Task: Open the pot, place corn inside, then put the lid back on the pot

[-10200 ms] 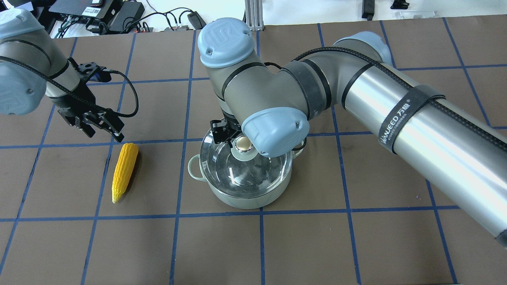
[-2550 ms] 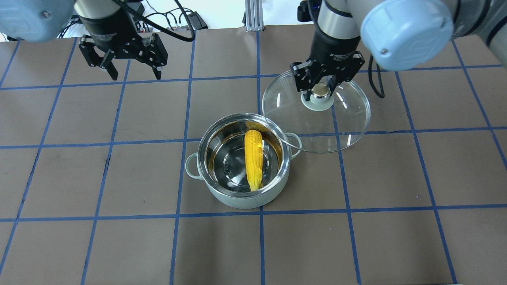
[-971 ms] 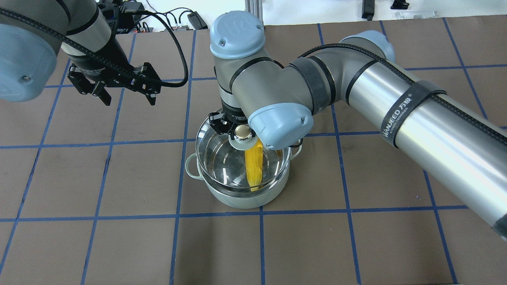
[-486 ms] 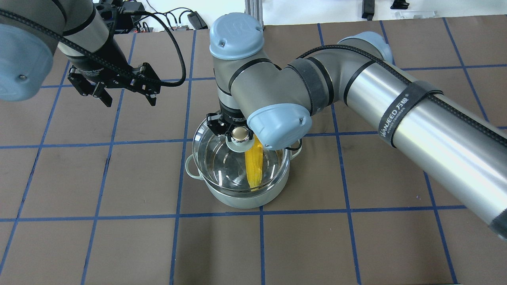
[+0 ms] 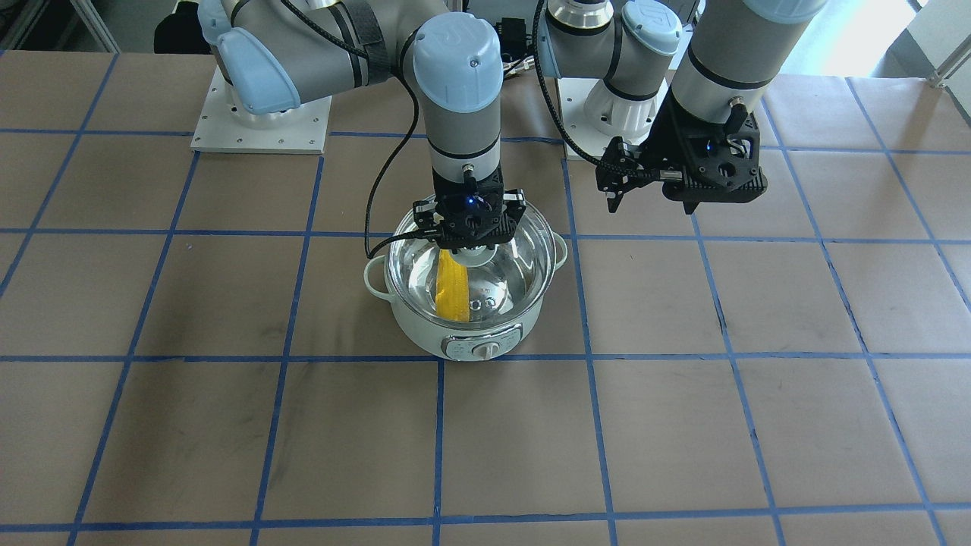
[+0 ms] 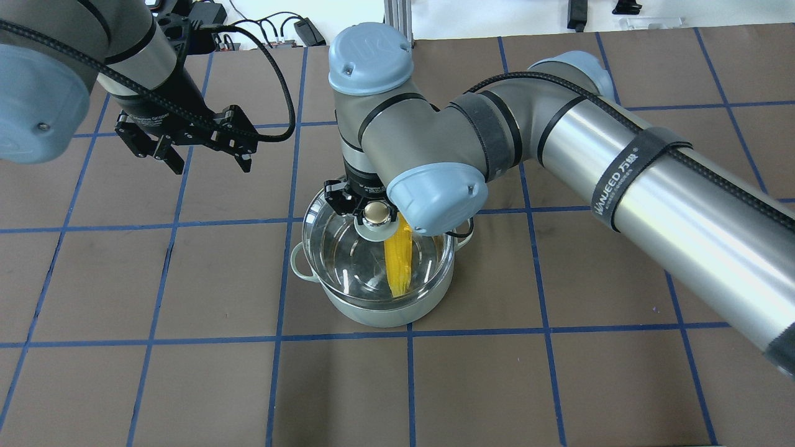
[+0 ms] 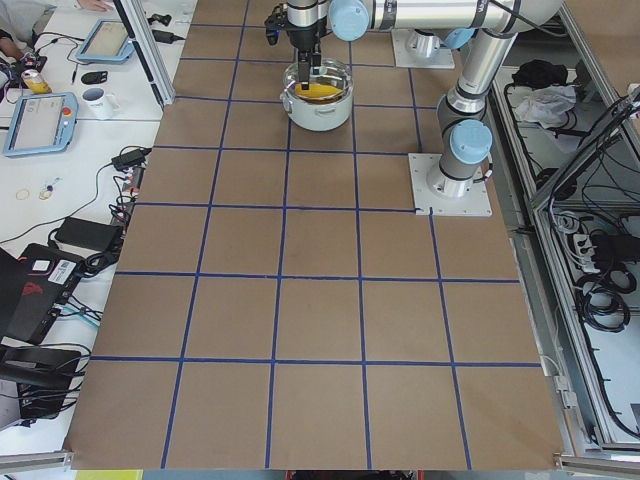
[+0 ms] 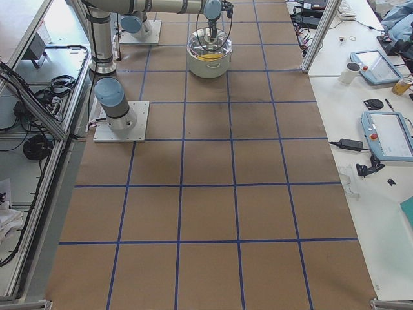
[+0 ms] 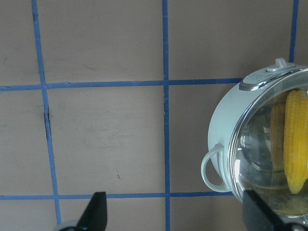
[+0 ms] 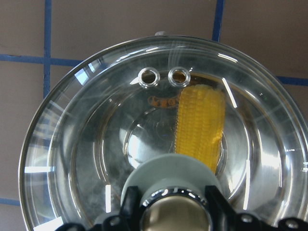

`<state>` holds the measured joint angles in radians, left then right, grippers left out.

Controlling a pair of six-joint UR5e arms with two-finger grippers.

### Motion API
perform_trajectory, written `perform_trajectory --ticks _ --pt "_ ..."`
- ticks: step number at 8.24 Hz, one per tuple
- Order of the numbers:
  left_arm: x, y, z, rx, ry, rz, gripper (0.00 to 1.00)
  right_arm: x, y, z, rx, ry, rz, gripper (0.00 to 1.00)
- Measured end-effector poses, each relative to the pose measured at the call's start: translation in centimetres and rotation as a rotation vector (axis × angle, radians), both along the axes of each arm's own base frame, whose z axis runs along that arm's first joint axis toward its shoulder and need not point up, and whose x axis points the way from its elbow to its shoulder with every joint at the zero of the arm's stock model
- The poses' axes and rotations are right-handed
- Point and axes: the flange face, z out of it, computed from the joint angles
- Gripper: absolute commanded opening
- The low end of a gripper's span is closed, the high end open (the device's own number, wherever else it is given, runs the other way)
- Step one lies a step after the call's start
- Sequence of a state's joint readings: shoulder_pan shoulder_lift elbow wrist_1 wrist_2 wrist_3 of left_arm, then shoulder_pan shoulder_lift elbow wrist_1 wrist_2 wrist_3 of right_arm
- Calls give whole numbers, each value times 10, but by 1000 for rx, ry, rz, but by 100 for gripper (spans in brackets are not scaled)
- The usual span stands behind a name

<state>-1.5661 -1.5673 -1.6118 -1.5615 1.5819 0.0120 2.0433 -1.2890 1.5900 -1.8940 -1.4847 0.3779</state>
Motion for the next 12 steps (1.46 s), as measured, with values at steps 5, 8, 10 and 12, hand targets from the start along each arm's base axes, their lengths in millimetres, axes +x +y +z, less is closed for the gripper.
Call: perform_trajectory --ticks 5,8,10,12 --pt "0 -1 0 -6 -1 1 100 -1 1 -9 16 8 4 0" --pt "0 -2 0 -7 -1 1 100 -1 2 -10 18 11 -4 0" --pt "0 -2 0 -8 -1 2 100 -2 3 -10 22 13 -10 0" --pt "1 -3 0 -9 -1 2 100 -2 4 -11 33 15 -11 0"
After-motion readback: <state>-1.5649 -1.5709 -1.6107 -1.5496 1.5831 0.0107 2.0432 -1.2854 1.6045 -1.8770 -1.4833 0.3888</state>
